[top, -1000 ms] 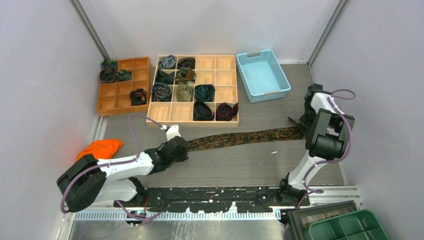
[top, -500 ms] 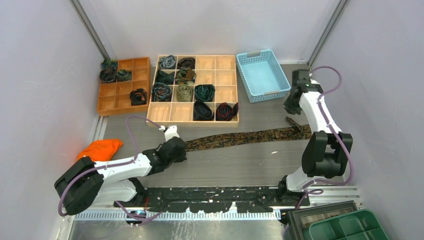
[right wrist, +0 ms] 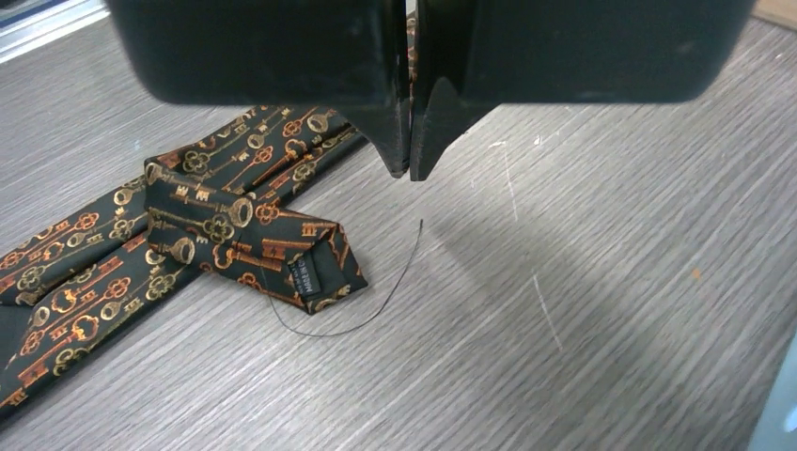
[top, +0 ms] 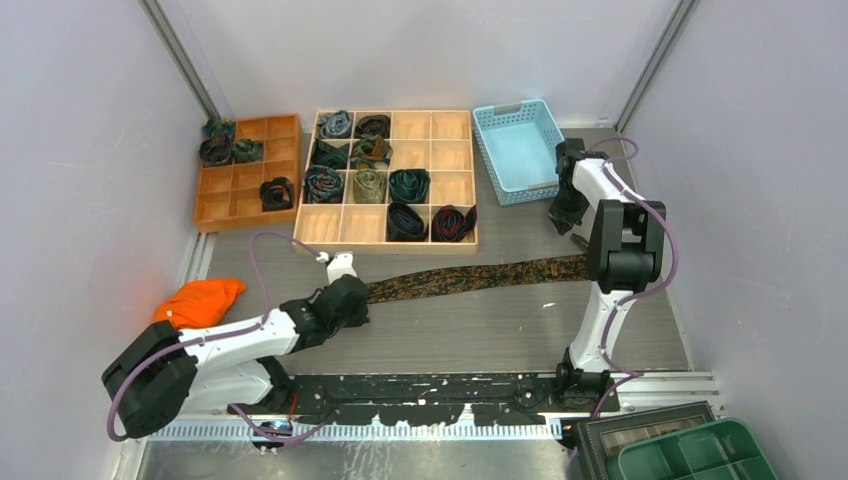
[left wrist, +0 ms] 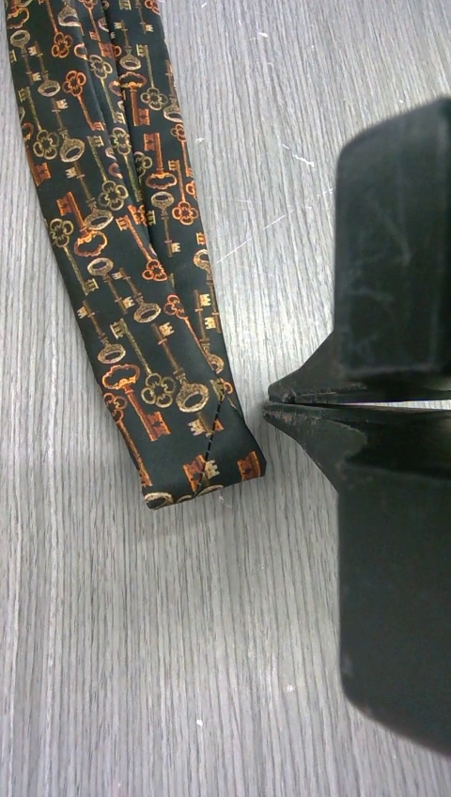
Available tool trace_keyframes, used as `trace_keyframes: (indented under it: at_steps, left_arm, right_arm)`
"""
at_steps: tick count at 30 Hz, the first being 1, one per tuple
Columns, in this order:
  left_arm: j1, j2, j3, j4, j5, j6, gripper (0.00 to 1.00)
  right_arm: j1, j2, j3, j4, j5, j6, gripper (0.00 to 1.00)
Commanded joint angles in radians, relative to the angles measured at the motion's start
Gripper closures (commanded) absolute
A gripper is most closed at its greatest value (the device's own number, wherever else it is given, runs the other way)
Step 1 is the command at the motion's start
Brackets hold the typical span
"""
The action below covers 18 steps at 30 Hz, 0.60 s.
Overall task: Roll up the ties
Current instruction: Flatten out the tie at the center of the board.
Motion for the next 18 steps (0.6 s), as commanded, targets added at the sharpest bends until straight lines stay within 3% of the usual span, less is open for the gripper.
trace_keyframes:
  at_steps: [1, 10, 18]
  left_arm:
    - [0.006, -0.046, 0.009, -0.03, -0.033, 0.022, 1.0]
    - [0.014, -0.095, 0.002, -0.054, -0.031, 0.027, 1.0]
    - [0.02, -0.151, -0.019, -0.082, -0.04, 0.024, 1.0]
  right_arm:
    - [-0.02, 0.025, 0.057, -0.076, 0.07, 0.007, 0.99]
    - [-0.135, 0.044, 0.027, -0.128, 0.148, 0.017, 0.98]
    - [-0.29, -0.033, 0.01, -0.148, 0.282, 0.043, 0.93]
